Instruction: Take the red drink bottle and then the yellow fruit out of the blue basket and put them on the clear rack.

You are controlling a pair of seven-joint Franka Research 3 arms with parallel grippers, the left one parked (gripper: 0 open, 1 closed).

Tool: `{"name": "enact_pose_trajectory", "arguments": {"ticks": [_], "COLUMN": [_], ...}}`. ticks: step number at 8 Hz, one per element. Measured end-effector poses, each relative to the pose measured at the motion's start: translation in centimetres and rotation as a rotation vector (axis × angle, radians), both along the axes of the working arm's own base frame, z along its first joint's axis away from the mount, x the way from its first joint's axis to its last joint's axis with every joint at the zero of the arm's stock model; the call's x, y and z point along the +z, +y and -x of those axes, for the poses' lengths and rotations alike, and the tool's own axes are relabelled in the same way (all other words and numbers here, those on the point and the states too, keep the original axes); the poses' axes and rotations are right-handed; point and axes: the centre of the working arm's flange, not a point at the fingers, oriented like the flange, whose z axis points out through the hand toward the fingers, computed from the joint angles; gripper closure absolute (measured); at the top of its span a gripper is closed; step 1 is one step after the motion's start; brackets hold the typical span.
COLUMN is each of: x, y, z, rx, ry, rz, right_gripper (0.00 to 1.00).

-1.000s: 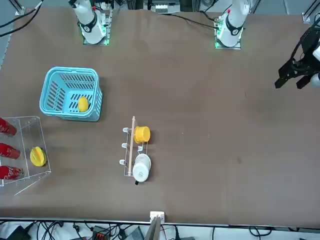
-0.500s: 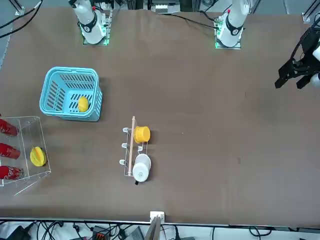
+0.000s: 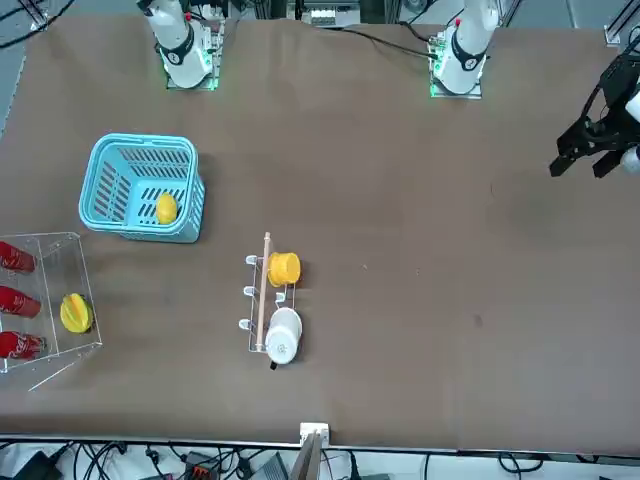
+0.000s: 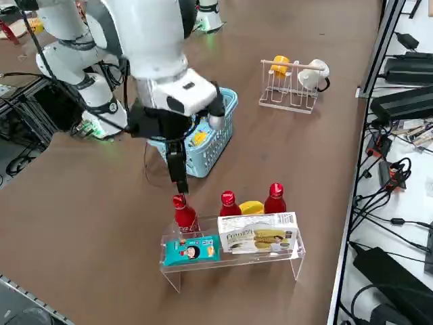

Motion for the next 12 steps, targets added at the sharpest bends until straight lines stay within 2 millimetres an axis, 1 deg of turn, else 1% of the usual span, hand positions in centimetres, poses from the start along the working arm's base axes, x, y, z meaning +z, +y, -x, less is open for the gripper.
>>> {"name": "enact_pose_trajectory", "arguments": {"ticks": [1, 2, 3, 4, 5, 7, 8, 9, 10, 12], "x": [2.8, 5.3, 7.3, 8.4, 8.3, 6.4, 4.9, 3.2, 1.2, -3.5], "y": [1.8, 4.8, 8.2, 11.7, 14.8, 21.4, 24.7, 27.3, 28.2, 28.6], "z": [0.5, 1.3, 1.9, 2.3, 2.8, 4.0, 4.9, 5.9, 6.8, 9.0], "rx": [-0.044, -0.095, -0.148, -0.192, -0.233, -0.349, -0.400, -0.426, -0.430, -0.442], "ry": [0.012, 0.033, 0.052, 0.061, 0.064, 0.040, 0.034, 0.027, 0.010, -0.029], "rz": [-0.031, -0.064, -0.090, -0.099, -0.103, -0.096, -0.092, -0.091, -0.094, -0.105], "right_gripper": [0.00, 0.00, 0.00, 0.00, 0.00, 0.00, 0.00, 0.00, 0.00, 0.00]}}
